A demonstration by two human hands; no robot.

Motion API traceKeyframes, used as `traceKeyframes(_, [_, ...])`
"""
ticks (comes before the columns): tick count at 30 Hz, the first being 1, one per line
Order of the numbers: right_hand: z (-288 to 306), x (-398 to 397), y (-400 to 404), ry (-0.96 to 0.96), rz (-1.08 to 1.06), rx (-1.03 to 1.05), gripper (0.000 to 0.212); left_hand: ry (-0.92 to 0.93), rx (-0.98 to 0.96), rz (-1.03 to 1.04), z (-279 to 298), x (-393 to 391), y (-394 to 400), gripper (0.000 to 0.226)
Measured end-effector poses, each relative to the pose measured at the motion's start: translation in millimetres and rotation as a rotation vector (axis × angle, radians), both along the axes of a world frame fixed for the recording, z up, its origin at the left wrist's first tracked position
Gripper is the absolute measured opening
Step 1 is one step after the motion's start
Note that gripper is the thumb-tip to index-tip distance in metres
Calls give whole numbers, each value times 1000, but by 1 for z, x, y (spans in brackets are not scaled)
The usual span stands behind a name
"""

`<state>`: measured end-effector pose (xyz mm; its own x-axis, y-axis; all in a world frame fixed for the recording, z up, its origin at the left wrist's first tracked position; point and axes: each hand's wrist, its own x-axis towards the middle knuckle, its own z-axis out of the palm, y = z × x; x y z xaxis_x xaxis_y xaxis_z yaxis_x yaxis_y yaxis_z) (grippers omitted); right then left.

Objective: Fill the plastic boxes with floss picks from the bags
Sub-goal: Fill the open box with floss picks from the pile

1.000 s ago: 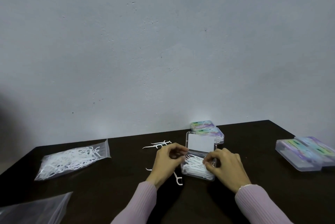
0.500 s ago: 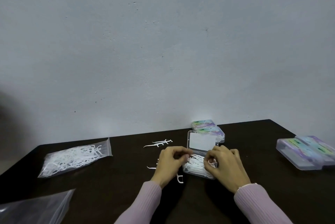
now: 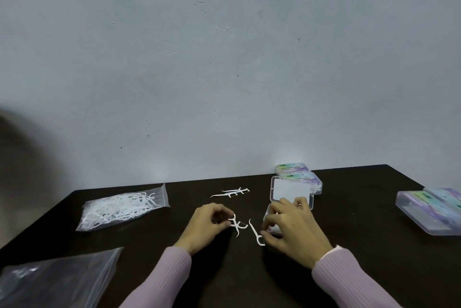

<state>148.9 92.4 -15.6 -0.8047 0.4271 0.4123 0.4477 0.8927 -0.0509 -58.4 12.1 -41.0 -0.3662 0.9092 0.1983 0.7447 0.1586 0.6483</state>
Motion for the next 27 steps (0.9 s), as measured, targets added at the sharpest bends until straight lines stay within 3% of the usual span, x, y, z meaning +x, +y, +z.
traceKeyframes(4, [-7,-23,-4,-182,-85,98,43,95,-74,-16,1,-8,-5,25])
traceKeyframes(10, [-5,-52,-6,-170,-156,134,26,231,-80,-78,0,-13,4,43])
traceKeyframes(17, [3,-80,17,-177,-178,169,18,394,-105,-141,12,-30,12,9])
traceKeyframes(24, [4,-115,47,-316,-124,39,31,549,-262,-83,17,-51,15,16])
traceKeyframes(27, [2,-130,66,-336,-73,-220,49,635,-393,-62,21,-56,20,20])
